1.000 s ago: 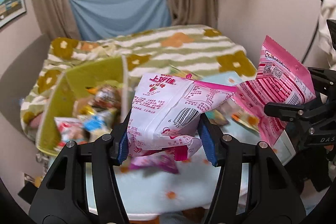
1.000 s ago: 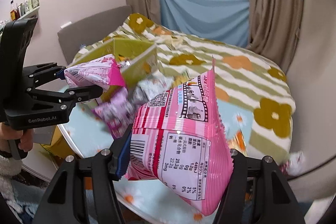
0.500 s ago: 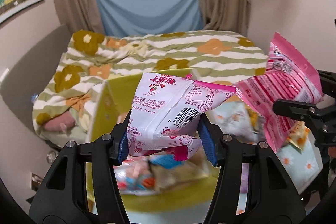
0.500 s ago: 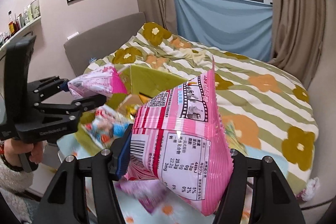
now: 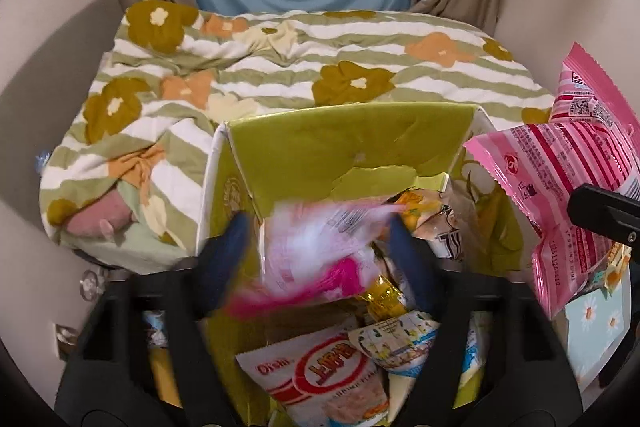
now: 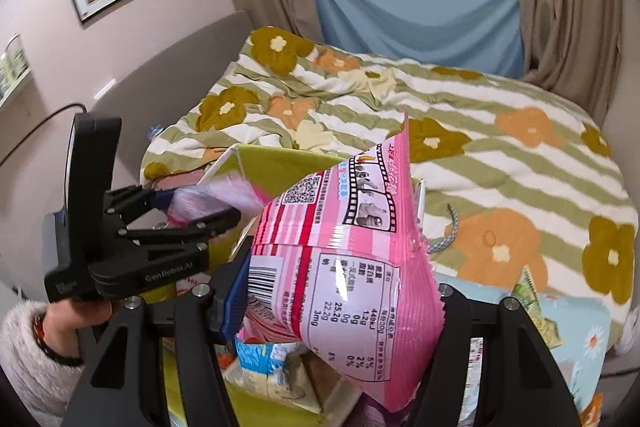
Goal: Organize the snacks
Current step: 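Carry both pink bags over the yellow box and open both grippers to drop them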
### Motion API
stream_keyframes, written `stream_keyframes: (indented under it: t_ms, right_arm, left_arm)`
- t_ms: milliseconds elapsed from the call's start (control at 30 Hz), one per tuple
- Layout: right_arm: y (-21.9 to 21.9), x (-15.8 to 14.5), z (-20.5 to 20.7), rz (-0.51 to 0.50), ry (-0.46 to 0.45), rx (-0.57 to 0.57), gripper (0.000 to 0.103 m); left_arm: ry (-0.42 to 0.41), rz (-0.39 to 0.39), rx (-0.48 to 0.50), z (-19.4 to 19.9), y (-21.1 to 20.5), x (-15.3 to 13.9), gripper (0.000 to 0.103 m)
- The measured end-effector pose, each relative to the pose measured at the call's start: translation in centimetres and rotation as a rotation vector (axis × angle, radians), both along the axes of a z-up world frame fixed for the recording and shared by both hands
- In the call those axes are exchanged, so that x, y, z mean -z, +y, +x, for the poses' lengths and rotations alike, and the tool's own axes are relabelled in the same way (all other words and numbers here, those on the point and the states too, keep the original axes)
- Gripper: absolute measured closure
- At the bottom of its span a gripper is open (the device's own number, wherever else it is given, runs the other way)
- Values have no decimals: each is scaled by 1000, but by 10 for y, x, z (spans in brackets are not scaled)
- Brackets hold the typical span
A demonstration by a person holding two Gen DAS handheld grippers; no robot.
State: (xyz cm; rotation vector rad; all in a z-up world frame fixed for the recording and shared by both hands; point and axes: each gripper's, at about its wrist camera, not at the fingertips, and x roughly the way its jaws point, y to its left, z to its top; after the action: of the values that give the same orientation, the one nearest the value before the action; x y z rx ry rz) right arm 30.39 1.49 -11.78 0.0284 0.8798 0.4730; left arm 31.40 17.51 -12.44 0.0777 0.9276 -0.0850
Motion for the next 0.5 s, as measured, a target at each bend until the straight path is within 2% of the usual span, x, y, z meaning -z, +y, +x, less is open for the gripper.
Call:
stream_keyframes:
  t_ms: [33, 100, 267, 500]
  right_arm:
    - [1, 1, 0, -3, 6, 9, 45]
    - [4, 2, 3, -12, 12, 20, 45]
    - [14, 4, 10, -34, 28, 29, 45]
    - [33, 0, 22, 1, 43, -9, 45]
  left_arm:
    - [-13, 3, 0, -2, 1, -1, 0]
    - [-29, -6, 14, -8, 2, -3, 0]
    - [-8, -20, -7, -24, 6, 0, 0]
    - [-2, -5, -66, -51, 16, -8, 0]
